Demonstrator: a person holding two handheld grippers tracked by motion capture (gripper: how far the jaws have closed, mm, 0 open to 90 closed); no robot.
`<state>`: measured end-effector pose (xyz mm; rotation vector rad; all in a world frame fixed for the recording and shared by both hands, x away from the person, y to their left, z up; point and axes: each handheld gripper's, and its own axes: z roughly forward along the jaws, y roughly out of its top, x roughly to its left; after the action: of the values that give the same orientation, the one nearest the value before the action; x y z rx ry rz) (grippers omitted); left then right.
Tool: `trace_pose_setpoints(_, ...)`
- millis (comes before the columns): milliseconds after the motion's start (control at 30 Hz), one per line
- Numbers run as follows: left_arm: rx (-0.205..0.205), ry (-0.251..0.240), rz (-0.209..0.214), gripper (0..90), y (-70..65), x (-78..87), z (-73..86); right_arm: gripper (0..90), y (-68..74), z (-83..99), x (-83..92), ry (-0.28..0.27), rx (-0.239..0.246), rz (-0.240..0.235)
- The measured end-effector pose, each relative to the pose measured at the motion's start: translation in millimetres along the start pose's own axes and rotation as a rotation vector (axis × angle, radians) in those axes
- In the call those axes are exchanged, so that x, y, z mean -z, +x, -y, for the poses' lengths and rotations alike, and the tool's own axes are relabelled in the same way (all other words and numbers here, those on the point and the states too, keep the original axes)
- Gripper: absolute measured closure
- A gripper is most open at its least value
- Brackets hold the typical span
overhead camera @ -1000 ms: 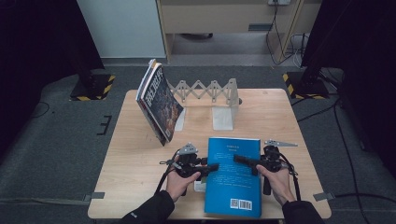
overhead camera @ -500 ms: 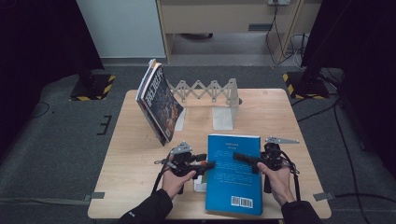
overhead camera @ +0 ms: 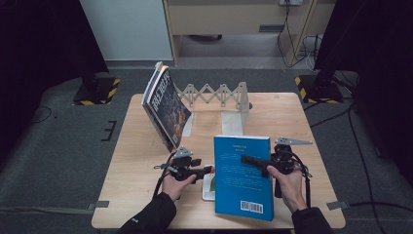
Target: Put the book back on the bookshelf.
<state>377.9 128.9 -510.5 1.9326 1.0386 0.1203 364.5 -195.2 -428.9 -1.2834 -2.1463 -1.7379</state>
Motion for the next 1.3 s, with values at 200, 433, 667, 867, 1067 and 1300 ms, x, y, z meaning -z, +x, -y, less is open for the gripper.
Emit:
trace_pose_setpoints(200, -0.071, 0.079, -0.059, 37.1, -4.0, -12.6, 5.0, 61.9, 7.9, -10.7, -0.2, -0.017, 0.015, -0.008)
trace_pose_setpoints(433, -0.098, 0.102, -0.075, 35.5, -4.8, -19.5, 9.9, 61.8, 16.1, -26.2, 6.7, -0.076, 0.03, -0.015)
trace_pose_setpoints(667, -0.095, 0.086, -0.07, 34.4, -3.4, -19.1, 12.5, 61.8, 15.6, -44.5, 12.2, -0.137, 0.065, 0.055)
trace_pose_setpoints(867, -0.1, 0.084, -0.07, 34.2, -3.1, -19.1, 12.8, 61.8, 9.5, -58.3, 12.0, -0.176, 0.069, 0.102)
trace_pose_setpoints(1067, -0.101, 0.075, -0.07, 33.2, -3.1, -19.1, 14.1, 61.8, 6.0, -73.7, 8.2, -0.21, 0.073, 0.135)
trace_pose_setpoints(1300, -0.107, 0.061, -0.076, 31.4, -2.9, -19.1, 15.8, 61.8, 0.7, -88.0, -2.9, -0.263, 0.079, 0.161)
